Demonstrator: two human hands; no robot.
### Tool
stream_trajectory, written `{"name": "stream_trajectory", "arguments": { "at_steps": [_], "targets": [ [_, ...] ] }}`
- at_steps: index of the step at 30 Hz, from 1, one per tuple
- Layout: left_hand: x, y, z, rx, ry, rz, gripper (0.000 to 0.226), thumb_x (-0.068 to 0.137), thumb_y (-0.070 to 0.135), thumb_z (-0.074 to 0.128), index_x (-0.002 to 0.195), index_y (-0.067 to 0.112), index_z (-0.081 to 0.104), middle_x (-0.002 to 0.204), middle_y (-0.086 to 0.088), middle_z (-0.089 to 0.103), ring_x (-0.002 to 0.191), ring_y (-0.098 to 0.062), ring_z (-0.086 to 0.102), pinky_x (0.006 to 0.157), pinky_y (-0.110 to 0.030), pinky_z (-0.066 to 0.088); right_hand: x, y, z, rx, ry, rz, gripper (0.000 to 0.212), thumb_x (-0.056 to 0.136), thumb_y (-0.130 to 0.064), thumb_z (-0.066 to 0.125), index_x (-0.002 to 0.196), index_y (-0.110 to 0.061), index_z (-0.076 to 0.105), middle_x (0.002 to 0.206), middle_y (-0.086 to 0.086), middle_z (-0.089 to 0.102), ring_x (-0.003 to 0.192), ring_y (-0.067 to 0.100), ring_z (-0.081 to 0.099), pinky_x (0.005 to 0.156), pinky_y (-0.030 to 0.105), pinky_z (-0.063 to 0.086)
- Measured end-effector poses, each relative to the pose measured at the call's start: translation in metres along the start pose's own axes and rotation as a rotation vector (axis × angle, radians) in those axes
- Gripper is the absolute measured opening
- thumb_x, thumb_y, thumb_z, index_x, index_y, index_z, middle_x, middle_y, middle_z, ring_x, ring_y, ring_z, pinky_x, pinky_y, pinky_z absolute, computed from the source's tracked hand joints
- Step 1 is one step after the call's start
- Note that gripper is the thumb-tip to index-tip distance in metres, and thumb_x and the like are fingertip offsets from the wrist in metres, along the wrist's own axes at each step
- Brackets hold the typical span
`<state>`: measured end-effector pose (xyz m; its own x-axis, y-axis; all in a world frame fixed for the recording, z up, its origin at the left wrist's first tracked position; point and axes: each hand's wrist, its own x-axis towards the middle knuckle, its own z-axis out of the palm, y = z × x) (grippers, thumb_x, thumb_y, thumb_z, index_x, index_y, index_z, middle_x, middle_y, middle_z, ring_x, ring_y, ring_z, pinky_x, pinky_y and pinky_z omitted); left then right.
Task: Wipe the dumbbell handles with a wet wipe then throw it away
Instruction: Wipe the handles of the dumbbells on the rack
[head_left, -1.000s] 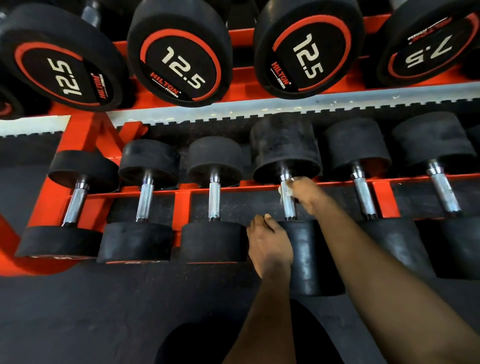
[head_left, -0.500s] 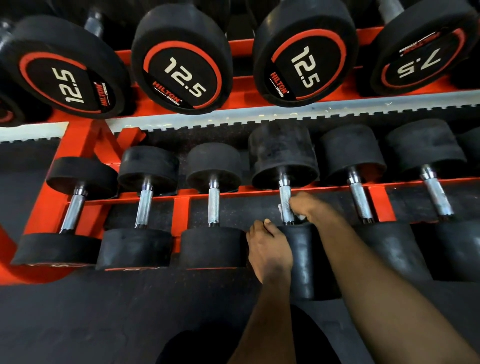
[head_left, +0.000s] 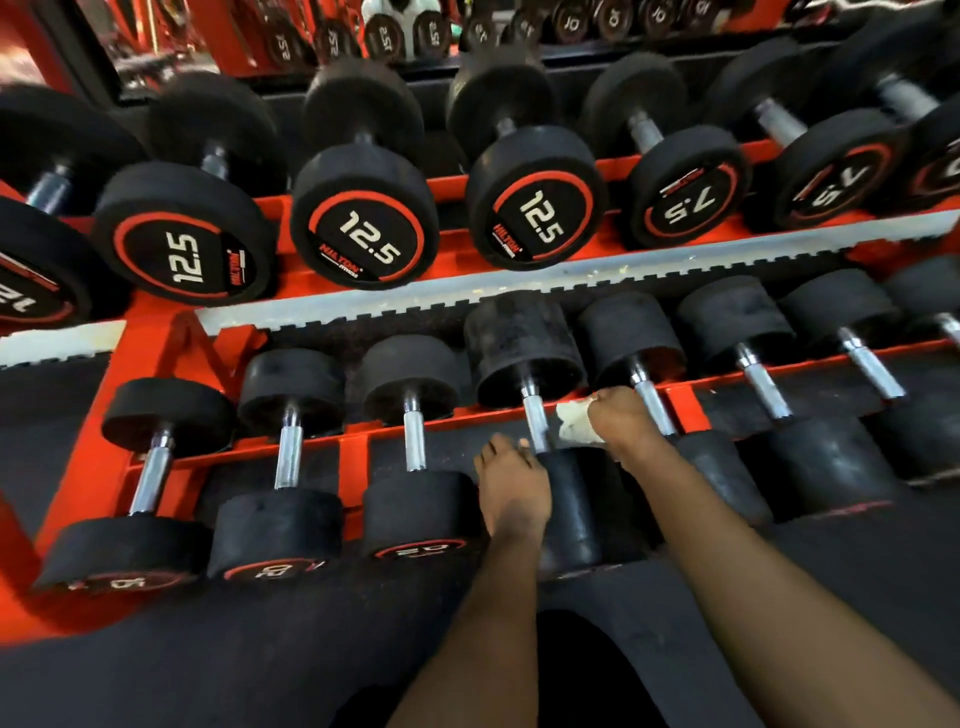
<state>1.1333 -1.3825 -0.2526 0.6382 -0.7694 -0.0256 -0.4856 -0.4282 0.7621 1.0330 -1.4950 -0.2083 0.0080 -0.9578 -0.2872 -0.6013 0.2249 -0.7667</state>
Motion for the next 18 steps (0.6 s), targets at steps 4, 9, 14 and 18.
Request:
{"name": "stream_trajectory", "arguments": {
  "at_steps": [4,9,14,18],
  "targets": [
    [-0.019,0.022,-0.028,-0.016,0.059,0.168,0.020,0.102,0.016,0.044,0.113,0.006,0.057,0.116,-0.015,0.062,0.117,-0.032,0.048,0.096,-0.043,0.038,-0.037,0.008,-0.030,0.158,0.022,0.000,0.020,0.075,-0.009,0.072,0.095,-0.007,0.068,0.084,0.014,0.070,0.069,0.032,0.071,0.046,0.037,0.057],
    [-0.037,0.036,-0.050,0.005,0.109,0.331,0.021,0.102,0.016,0.045,0.111,0.006,0.059,0.113,-0.016,0.063,0.114,-0.033,0.051,0.094,-0.044,0.042,-0.080,0.021,-0.063,0.245,0.093,-0.063,0.014,0.084,-0.003,0.051,0.092,-0.014,0.053,0.102,0.015,0.062,0.079,0.030,0.066,0.050,0.039,0.058],
    [-0.044,0.056,-0.059,0.087,0.097,0.542,0.016,0.099,0.013,0.047,0.105,0.007,0.061,0.110,-0.015,0.063,0.112,-0.033,0.051,0.092,-0.045,0.044,-0.103,0.035,-0.102,0.389,0.105,-0.086,0.009,0.083,-0.001,0.059,0.082,-0.010,0.060,0.081,0.013,0.067,0.061,0.021,0.061,0.054,0.027,0.053],
    [-0.039,0.075,-0.052,0.264,0.044,0.679,0.018,0.100,0.015,0.047,0.110,0.010,0.060,0.114,-0.012,0.061,0.117,-0.028,0.050,0.095,-0.044,0.044,-0.057,0.072,-0.127,0.487,0.096,-0.143,0.019,0.056,-0.020,0.059,0.070,-0.016,0.071,0.087,0.011,0.074,0.089,0.033,0.068,0.091,0.051,0.055]
  ]
}}
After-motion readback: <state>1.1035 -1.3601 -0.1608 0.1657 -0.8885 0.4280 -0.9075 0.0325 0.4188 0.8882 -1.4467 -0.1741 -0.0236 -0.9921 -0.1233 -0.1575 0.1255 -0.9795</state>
